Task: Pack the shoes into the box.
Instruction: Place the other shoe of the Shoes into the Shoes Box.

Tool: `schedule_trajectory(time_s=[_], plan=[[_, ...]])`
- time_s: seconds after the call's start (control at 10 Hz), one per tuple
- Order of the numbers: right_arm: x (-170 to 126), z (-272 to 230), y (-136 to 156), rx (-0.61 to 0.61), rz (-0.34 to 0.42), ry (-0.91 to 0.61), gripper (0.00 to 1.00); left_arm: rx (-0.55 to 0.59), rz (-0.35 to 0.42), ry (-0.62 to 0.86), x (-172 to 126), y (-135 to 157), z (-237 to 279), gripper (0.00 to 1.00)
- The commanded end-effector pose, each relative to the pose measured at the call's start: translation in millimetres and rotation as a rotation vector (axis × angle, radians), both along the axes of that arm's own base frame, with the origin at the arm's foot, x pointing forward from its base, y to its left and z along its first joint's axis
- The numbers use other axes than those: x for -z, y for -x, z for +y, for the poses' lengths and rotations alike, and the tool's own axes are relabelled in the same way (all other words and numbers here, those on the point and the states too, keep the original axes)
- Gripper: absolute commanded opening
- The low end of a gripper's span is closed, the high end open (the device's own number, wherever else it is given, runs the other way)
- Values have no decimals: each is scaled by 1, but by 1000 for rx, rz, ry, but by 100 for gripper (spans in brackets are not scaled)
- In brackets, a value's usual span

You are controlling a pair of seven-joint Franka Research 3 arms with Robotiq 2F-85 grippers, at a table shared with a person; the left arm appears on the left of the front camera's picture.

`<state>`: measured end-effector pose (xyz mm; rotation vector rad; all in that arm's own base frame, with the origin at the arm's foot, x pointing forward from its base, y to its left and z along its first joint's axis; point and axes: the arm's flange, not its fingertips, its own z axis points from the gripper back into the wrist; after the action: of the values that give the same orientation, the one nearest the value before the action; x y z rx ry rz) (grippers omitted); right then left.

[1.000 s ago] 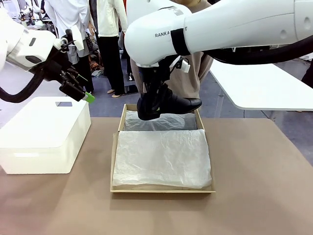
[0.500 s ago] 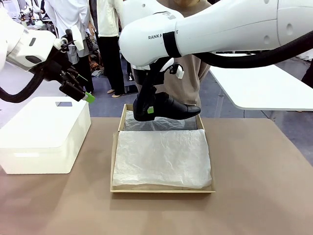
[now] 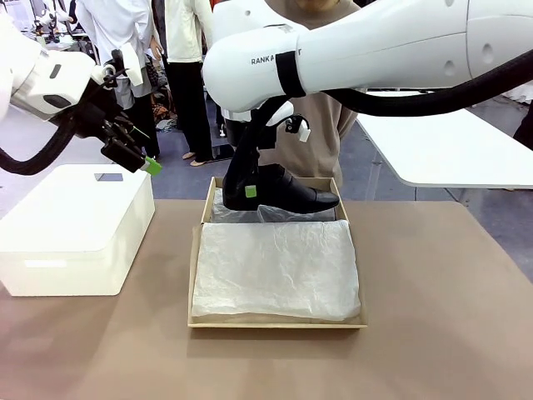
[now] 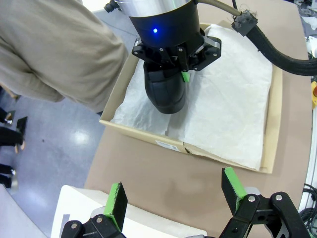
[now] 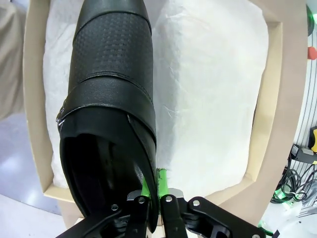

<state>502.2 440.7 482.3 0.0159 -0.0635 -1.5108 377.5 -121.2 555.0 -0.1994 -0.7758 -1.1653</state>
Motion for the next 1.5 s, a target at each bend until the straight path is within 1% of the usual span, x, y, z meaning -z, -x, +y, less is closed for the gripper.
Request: schedule_trajectory(time_s=[0.0, 0.5, 0.7, 1.1, 1.4], plan=[[0, 4, 0, 48, -18, -23, 0, 2, 7, 14, 1, 0, 0, 100], [18, 5, -5, 81, -24, -19, 0, 2, 7, 14, 1, 0, 0, 100], [27, 7, -8, 79, -12, -20, 0, 2, 7, 14, 1, 0, 0, 100], [37, 9, -13, 105, -15, -19, 0, 2, 7, 14, 1, 0, 0, 100], [39, 9, -13, 101, 19, -35, 0, 2, 7, 14, 1, 0, 0, 100]])
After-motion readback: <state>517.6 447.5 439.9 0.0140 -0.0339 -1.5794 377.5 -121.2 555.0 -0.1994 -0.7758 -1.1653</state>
